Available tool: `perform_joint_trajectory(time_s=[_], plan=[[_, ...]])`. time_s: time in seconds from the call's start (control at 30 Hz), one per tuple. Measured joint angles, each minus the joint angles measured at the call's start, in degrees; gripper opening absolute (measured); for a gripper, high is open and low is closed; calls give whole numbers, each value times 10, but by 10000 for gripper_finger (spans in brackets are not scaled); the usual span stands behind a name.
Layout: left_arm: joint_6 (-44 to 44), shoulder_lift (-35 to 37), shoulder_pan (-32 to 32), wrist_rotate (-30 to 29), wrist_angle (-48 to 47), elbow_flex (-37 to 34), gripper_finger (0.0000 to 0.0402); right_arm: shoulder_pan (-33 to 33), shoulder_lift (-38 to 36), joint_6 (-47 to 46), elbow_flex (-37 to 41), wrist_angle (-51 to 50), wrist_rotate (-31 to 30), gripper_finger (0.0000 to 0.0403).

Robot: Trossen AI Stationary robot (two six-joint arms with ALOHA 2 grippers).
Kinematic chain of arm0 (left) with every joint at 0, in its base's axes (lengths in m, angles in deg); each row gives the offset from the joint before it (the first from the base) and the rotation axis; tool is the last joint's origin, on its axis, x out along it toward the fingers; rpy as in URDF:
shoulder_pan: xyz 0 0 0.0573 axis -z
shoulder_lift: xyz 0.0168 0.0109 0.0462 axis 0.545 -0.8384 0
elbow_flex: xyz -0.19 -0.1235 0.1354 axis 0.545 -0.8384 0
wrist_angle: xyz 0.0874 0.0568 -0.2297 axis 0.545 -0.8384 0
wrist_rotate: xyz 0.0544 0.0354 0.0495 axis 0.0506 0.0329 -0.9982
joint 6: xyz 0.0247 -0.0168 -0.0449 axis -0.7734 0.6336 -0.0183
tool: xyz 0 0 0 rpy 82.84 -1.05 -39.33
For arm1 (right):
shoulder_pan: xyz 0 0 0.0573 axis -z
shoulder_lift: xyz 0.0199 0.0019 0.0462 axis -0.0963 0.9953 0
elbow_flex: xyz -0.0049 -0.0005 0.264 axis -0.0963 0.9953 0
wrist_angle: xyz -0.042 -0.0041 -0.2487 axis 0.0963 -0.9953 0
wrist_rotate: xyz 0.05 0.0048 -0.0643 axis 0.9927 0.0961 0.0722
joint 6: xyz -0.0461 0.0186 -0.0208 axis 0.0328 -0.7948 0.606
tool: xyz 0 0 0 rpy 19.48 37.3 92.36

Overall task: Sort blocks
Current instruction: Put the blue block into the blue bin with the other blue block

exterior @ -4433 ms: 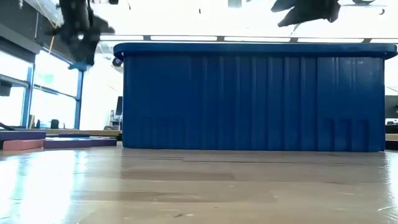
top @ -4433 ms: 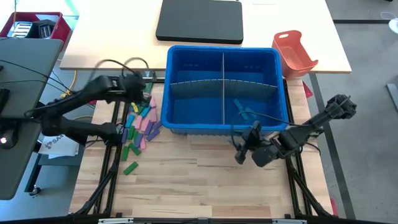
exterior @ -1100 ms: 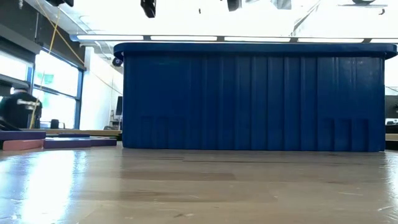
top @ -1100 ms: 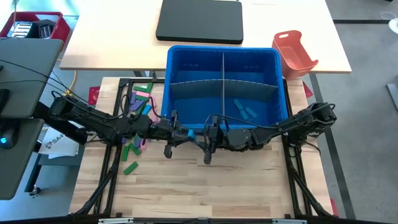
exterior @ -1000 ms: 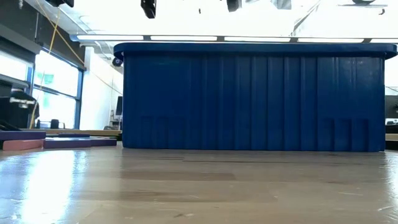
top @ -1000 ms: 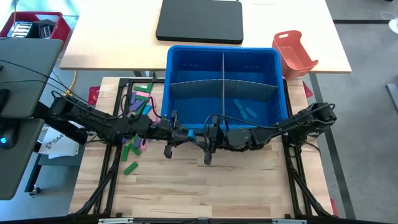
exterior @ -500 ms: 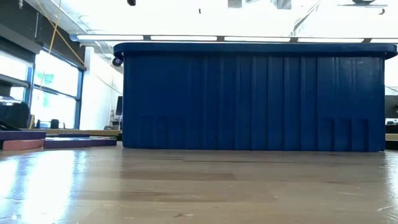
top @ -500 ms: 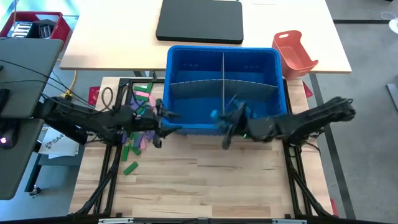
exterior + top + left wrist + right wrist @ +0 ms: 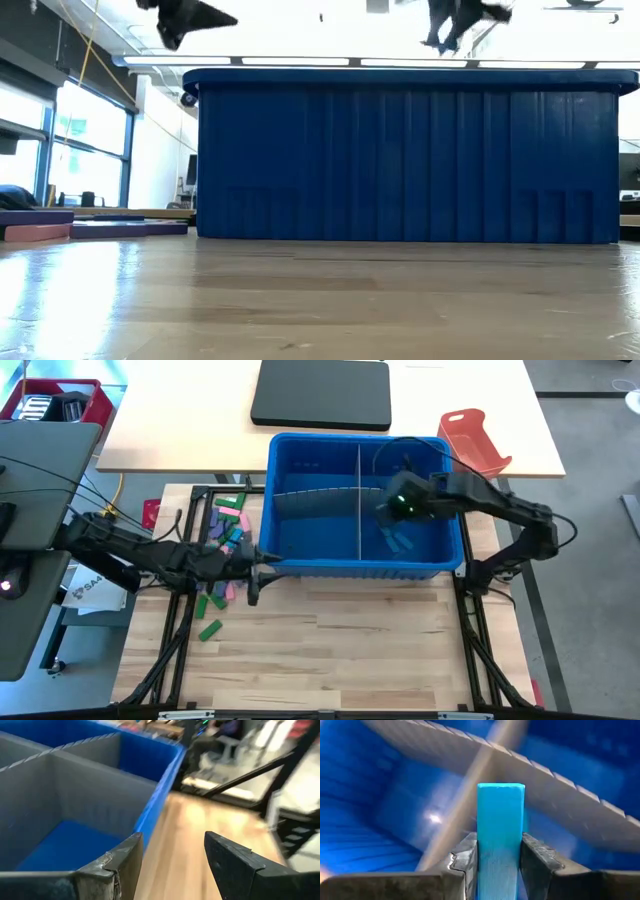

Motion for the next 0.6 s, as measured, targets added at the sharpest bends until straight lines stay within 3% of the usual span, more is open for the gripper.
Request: perform_joint_trajectory(time_s=[0.13,0.33,0.6], plan=[[21,-23,21,-44,-26,0,204,75,7,18,88,13,82,105],[10,-62,40,-62,-26,0,204,150,8,13,254,129,200,105],[7,-86,40,-73,-22,0,204,182,11,-18,383,280,260,105]])
